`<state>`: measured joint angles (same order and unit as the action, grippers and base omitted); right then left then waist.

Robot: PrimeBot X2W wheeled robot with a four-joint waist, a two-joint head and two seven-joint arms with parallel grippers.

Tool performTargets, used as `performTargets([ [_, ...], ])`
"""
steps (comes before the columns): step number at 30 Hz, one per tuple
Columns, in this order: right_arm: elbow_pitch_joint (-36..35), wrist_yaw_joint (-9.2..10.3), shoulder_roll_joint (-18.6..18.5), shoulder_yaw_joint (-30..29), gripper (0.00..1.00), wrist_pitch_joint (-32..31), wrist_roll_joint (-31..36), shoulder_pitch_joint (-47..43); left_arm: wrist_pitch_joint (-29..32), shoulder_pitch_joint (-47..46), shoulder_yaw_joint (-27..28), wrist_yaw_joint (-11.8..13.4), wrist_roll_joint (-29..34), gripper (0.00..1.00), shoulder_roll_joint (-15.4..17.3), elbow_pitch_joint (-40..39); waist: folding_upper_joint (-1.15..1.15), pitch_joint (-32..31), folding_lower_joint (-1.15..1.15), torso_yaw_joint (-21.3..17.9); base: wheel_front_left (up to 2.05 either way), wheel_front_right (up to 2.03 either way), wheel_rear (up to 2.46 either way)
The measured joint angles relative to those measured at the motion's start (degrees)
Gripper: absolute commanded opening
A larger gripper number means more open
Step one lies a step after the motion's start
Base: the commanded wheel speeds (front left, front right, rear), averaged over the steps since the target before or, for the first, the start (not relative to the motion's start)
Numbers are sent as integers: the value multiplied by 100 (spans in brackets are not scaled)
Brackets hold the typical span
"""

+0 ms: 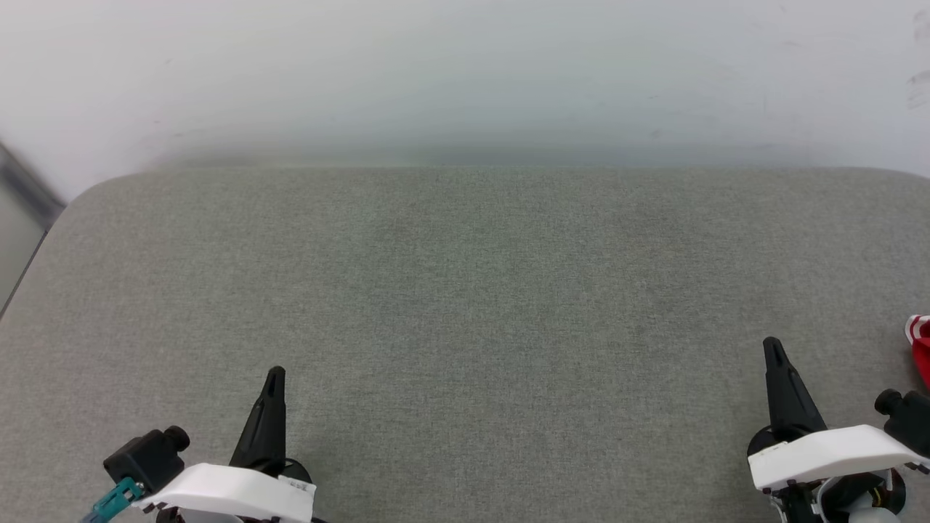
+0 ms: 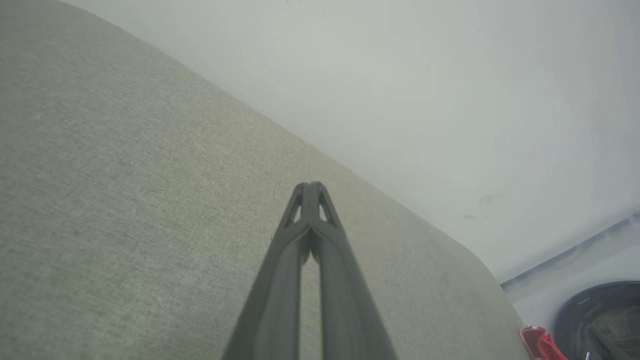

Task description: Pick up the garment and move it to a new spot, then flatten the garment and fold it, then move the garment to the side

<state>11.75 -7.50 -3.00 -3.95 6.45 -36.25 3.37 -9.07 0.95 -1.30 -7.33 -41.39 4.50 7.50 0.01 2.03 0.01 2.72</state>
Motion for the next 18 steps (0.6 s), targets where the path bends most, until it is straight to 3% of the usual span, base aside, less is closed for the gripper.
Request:
performTargets([
  [18, 60, 0, 0, -70, 0, -347, -1455, 28, 320, -149, 94, 0, -1417, 0, 29, 149, 0, -35, 0, -51, 0, 0, 0],
])
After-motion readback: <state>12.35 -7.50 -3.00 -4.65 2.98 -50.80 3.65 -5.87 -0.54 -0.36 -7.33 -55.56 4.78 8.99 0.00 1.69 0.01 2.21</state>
